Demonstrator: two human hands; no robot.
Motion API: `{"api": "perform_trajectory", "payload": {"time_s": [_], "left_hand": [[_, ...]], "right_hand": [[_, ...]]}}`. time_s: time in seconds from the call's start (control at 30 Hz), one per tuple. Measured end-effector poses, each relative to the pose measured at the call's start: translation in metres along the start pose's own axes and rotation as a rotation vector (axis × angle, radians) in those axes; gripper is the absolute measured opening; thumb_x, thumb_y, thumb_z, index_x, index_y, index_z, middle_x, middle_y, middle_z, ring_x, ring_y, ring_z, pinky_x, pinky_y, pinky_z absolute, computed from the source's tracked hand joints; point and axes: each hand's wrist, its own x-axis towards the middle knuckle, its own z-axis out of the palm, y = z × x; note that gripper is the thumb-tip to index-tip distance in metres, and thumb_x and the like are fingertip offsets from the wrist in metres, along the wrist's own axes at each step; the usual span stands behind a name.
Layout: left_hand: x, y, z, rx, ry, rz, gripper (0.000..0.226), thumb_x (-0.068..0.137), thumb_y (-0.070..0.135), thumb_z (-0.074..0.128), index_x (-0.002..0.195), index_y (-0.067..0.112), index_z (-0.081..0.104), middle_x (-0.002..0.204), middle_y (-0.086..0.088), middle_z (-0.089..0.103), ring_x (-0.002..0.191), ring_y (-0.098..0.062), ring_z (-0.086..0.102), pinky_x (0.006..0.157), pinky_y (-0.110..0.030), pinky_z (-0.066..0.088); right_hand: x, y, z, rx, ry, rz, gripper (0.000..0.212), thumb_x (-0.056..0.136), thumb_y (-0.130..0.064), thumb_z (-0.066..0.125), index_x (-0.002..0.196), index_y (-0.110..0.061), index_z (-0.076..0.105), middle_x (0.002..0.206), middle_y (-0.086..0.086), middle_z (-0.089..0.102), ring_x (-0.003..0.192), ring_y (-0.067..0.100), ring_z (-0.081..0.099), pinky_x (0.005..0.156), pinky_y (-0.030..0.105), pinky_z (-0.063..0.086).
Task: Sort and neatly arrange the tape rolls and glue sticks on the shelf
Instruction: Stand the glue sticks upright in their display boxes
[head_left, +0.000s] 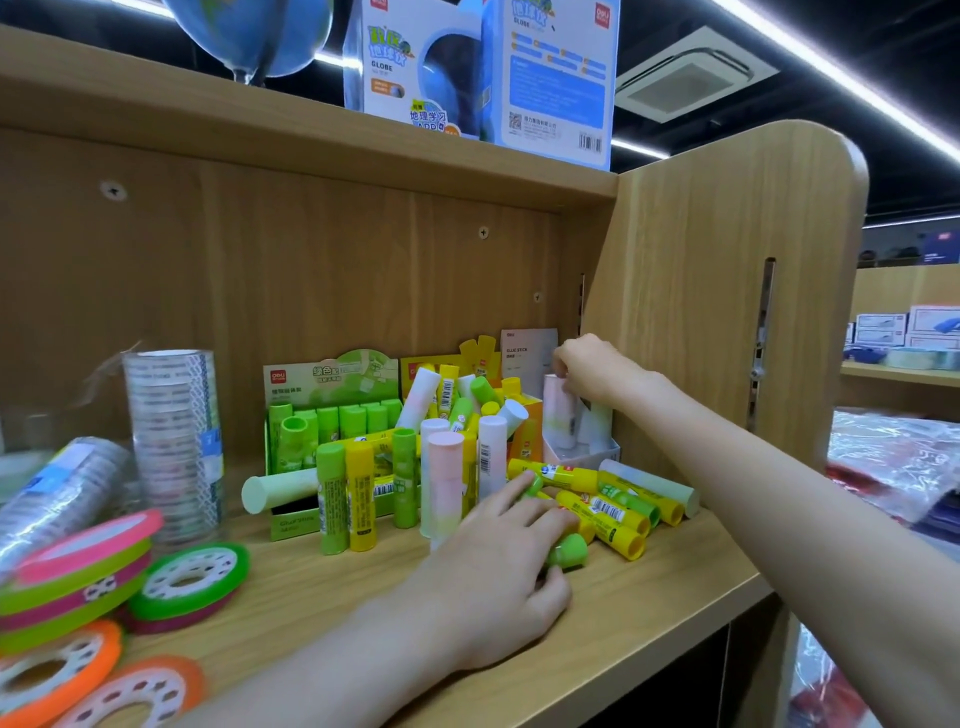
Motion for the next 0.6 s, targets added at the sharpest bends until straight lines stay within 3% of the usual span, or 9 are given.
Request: {"api": "perform_trajectory", "payload": {"time_s": [0.1,0.23,0.43,0.53,0.6], "left_hand": [[0.000,0.000,-0.001,0.018,-0.016,0.004,0.065,0.080,0.039,0.021,0.142,0.026,0.031,0.148,0.011,0.030,0.142,-0.004,-0.004,0.104,-0.012,-0.007],[0.000,-0.001,-0.001,0.019,-0.012,0.001,0.065,0.080,0.039,0.021,0.142,0.026,0.031,0.148,0.011,0.030,0.143,-0.005,-0.004,0.103,-0.011,-0.006],[0.000,0.000,-0.001,0.026,-0.029,-0.017,0.064,0.080,0.038,0.021,0.142,0.025,0.031,0.147,0.010,0.031,0.143,-0.006,-0.003,0.108,-0.015,-0.001],[0.000,0.001,-0.002,0.030,-0.039,-0.014,0.065,0.080,0.039,0.021,0.142,0.025,0.031,0.147,0.010,0.031,0.143,-0.006,-0.003,0.110,-0.016,-0.001],[0.000,0.001,-0.003,0.046,-0.052,-0.012,0.066,0.079,0.039,0.019,0.143,0.025,0.030,0.148,0.010,0.030,0.143,-0.005,-0.004,0.110,-0.016,-0.002]], "right_hand": [[-0.001,0.004,0.007,-0.088,0.094,-0.004,0.020,0.087,0.006,0.044,0.097,0.001,0.062,0.100,0.018,0.060,0.095,0.031,0.054,0.066,0.032,0.039],[-0.002,0.005,0.022,-0.131,0.168,-0.017,0.029,0.084,0.009,0.042,0.099,0.000,0.065,0.100,0.016,0.062,0.096,0.031,0.050,0.073,0.033,0.034],[0.000,-0.004,0.015,-0.213,0.071,0.007,0.022,0.088,0.004,0.042,0.097,-0.004,0.060,0.102,0.013,0.062,0.099,0.029,0.054,0.086,0.035,0.036],[-0.005,-0.003,0.004,-0.116,-0.078,0.006,0.038,0.090,0.004,0.038,0.126,-0.004,0.050,0.119,0.016,0.058,0.107,0.032,0.055,0.086,0.038,0.043],[-0.019,0.002,-0.011,0.084,-0.063,0.040,0.052,0.090,0.005,0.039,0.140,-0.009,0.036,0.118,0.020,0.057,0.103,0.034,0.057,0.079,0.038,0.049]]}}
